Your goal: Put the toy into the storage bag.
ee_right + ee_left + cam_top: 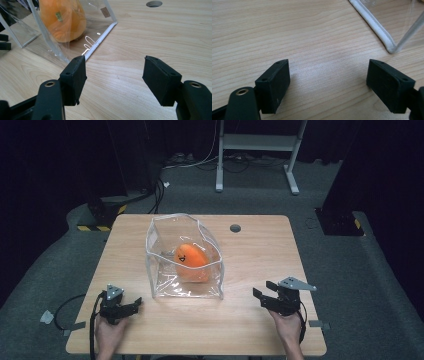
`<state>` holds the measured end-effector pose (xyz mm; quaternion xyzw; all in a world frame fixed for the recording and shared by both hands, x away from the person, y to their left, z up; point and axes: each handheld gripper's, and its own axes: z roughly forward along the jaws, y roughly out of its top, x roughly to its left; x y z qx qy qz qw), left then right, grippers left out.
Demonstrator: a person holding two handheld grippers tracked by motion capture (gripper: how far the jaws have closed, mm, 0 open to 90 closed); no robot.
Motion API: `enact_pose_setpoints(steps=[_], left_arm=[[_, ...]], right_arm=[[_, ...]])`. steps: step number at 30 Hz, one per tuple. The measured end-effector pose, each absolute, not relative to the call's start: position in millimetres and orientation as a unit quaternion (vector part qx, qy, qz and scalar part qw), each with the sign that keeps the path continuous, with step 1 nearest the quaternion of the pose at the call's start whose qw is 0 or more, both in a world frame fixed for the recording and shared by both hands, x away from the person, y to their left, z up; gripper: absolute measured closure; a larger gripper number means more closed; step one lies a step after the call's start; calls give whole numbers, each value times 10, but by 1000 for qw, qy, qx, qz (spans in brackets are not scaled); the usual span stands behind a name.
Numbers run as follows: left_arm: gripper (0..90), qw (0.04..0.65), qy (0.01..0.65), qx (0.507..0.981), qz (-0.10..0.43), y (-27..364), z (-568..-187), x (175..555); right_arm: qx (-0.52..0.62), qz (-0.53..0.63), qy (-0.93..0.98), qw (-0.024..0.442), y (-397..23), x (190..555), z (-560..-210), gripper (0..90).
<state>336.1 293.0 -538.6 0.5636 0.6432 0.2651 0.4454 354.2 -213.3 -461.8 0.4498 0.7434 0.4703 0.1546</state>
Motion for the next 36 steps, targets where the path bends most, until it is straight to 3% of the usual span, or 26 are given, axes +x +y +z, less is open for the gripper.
enact_pose_setpoints(steps=[36], left_arm=[[191,445,644,563,265,2929,-5386,3362]], right_arm=[[477,439,747,148,-2123,3672,-4820,354]])
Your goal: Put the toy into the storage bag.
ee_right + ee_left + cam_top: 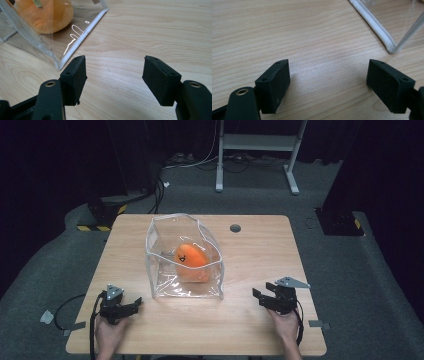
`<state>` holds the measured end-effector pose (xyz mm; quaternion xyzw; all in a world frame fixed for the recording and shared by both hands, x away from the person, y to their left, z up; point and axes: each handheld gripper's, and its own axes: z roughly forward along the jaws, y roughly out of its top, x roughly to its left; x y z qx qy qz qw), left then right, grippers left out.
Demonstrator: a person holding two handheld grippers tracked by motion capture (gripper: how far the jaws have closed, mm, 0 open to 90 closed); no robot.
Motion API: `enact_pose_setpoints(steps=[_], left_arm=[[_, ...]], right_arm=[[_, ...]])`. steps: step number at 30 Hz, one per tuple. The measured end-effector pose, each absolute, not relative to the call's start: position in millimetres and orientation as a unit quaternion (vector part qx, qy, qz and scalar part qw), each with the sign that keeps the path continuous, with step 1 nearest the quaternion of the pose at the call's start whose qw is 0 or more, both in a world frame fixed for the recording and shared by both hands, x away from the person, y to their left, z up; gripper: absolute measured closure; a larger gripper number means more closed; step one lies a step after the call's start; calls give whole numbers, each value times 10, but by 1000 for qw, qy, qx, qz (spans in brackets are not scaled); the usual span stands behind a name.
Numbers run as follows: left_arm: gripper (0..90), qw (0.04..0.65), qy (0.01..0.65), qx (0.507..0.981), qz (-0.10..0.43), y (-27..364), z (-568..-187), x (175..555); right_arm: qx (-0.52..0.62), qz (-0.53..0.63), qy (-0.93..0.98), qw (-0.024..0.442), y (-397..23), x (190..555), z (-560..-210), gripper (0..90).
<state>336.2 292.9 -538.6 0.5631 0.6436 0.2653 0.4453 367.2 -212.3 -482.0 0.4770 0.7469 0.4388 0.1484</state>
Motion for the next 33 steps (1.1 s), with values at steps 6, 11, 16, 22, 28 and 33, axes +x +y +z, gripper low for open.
enact_pose_setpoints(steps=[6,11,16,22,28,33], left_arm=[[190,445,644,563,265,2929,-5386,3362],[191,445,644,563,265,2928,-5386,3362],[191,445,644,563,265,2929,-5386,3362],[191,446,644,563,265,2928,-5386,3362],[191,445,643,563,265,2929,-5386,3362],[191,446,644,563,265,2928,-5386,3362]], right_arm=[[477,421,755,159,-2102,3697,-4858,353],[483,410,756,162,-2091,3726,-4910,353],[486,399,760,164,-2082,3751,-4966,353],[490,390,762,164,-2081,3772,-5019,352],[491,386,763,167,-2054,3781,-5035,352],[491,381,765,169,-2039,3794,-5055,352]])
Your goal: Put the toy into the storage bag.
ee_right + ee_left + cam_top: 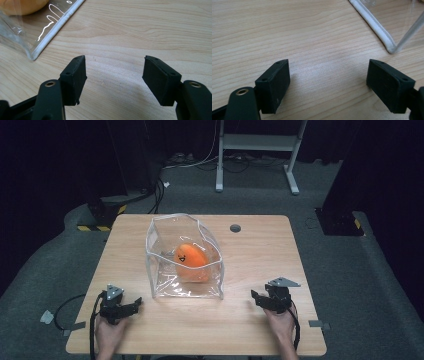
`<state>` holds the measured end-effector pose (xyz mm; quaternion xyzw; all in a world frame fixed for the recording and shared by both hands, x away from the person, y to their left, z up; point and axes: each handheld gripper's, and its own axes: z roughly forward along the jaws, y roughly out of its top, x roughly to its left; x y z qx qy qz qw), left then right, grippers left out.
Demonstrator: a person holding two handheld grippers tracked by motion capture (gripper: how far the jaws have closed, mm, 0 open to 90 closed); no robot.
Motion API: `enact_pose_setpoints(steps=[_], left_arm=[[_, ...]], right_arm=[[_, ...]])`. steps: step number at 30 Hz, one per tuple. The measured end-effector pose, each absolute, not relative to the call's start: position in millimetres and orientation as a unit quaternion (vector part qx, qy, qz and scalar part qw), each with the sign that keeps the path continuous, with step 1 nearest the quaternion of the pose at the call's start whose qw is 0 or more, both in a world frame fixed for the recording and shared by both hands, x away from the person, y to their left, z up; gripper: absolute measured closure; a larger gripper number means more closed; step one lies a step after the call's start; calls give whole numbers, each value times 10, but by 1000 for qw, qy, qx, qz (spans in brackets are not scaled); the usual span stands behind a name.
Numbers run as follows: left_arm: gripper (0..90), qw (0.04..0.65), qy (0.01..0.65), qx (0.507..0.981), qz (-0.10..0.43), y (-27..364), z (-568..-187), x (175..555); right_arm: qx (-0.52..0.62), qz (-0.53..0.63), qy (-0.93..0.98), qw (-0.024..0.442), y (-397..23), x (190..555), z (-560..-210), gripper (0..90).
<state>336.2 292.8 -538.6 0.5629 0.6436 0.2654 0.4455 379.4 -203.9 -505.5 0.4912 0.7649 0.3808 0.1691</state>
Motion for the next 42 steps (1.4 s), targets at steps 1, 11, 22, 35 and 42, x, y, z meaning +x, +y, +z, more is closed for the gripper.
enact_pose_setpoints(steps=[1,11,22,35,42], left_arm=[[191,445,644,563,265,2929,-5386,3362],[192,446,642,565,264,2927,-5386,3361],[192,446,642,565,264,2928,-5386,3361],[192,447,642,564,264,2926,-5387,3361],[192,447,642,564,265,2926,-5387,3362]], right_arm=[[491,380,765,170,-2036,3796,-5059,352],[490,368,771,173,-1979,3818,-5109,352],[487,357,777,177,-1926,3830,-5149,350],[478,333,783,217,-1828,3763,-5234,342],[483,331,781,216,-1835,3768,-5236,324]])
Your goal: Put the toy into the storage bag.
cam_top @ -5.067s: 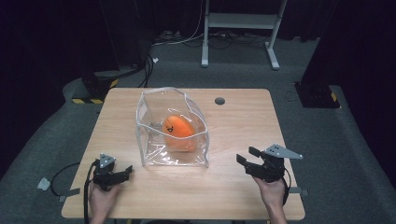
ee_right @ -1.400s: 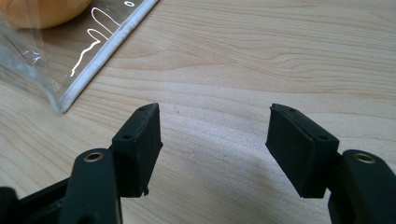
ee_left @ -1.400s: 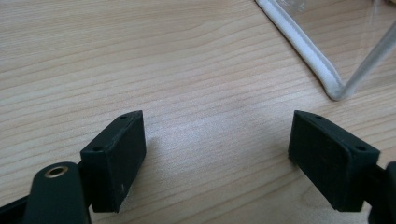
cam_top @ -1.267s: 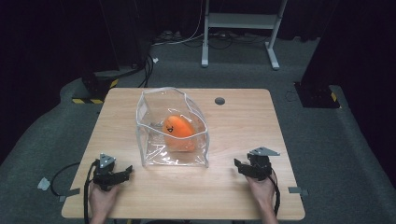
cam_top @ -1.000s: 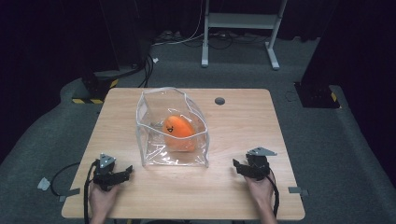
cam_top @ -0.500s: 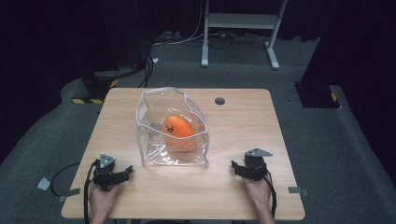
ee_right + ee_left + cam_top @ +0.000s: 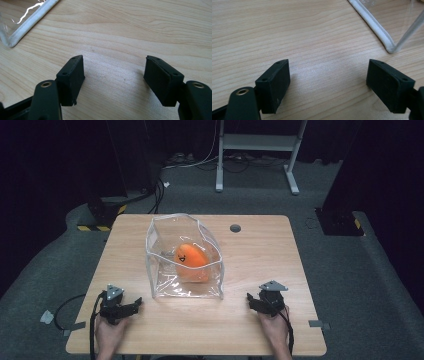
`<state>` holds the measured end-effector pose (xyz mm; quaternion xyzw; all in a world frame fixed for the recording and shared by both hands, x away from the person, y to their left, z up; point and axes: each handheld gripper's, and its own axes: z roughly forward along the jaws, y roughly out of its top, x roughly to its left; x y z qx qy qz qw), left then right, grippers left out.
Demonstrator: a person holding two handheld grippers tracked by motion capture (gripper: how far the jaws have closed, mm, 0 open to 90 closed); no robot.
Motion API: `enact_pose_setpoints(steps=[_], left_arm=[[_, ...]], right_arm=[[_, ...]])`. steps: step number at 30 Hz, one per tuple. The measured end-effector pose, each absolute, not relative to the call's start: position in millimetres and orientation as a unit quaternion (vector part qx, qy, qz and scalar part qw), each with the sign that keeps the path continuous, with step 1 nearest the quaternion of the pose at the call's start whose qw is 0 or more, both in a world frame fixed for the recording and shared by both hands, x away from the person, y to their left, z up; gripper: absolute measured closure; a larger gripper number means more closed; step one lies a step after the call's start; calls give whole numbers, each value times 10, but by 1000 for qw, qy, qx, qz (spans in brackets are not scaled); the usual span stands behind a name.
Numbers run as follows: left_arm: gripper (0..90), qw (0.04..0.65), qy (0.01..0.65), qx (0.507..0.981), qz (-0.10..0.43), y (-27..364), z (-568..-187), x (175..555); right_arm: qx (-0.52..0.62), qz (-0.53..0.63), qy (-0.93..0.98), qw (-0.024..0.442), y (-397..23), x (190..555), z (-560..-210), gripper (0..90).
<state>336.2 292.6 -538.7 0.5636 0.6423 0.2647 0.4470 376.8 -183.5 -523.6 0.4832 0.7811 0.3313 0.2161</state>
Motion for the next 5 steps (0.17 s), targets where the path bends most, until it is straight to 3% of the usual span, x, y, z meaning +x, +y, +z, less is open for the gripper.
enact_pose_setpoints(steps=[5], left_arm=[[192,447,642,564,265,2926,-5387,3361]], right_arm=[[483,332,781,216,-1836,3769,-5236,324]])
